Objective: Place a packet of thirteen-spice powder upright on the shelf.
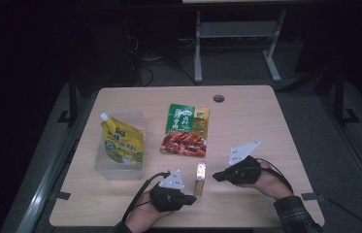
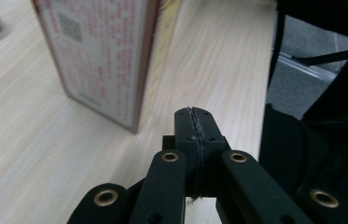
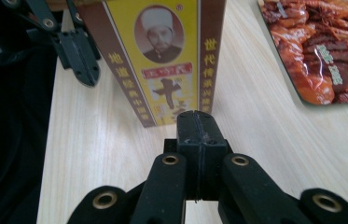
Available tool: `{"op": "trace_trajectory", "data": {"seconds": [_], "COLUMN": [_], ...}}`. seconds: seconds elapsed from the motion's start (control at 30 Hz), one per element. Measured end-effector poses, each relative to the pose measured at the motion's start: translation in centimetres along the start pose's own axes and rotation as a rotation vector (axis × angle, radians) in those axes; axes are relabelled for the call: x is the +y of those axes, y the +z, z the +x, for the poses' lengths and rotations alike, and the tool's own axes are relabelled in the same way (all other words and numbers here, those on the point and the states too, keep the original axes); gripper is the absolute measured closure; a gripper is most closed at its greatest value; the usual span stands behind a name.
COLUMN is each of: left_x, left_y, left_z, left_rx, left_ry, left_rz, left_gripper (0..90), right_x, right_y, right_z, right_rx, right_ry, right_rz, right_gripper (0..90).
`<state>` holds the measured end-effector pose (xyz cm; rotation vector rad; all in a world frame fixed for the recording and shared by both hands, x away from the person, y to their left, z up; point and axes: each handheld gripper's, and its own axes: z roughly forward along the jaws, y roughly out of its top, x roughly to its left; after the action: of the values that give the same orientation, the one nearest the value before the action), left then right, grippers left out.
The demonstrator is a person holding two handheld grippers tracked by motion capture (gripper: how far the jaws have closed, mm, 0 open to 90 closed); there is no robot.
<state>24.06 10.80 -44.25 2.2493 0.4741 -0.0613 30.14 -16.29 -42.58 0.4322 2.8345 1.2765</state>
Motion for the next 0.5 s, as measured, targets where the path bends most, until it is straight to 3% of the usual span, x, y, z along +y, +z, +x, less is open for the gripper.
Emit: {"op": "trace_trajectory", "data": {"seconds": [0.3,0.4,0.5], "left_x": [0.2,0.5,0.6], "left_y": [0.1,0.6,0.9], "left_z": [2.1,2.5,2.5], "left_rx": [0.072,0.069,0.058], "left_ry": [-0.029,-0.020,-0.016], "left_rz": [-0.015,-0.013,-0.016], "left_gripper": [89.6,89.6,89.6], "right_x": [0.9,1.2,1.4], "right_y": [2.0,2.3,2.5], "right_z": [-0.2,-0.1,-0.2], "right_rx": [-0.018,-0.016,-0.019], "right_ry": [-0.028,-0.012,-0.025], "right_rz": [0.001,-0.010,-0.018], "right_gripper": [89.9,89.8,89.8]}}
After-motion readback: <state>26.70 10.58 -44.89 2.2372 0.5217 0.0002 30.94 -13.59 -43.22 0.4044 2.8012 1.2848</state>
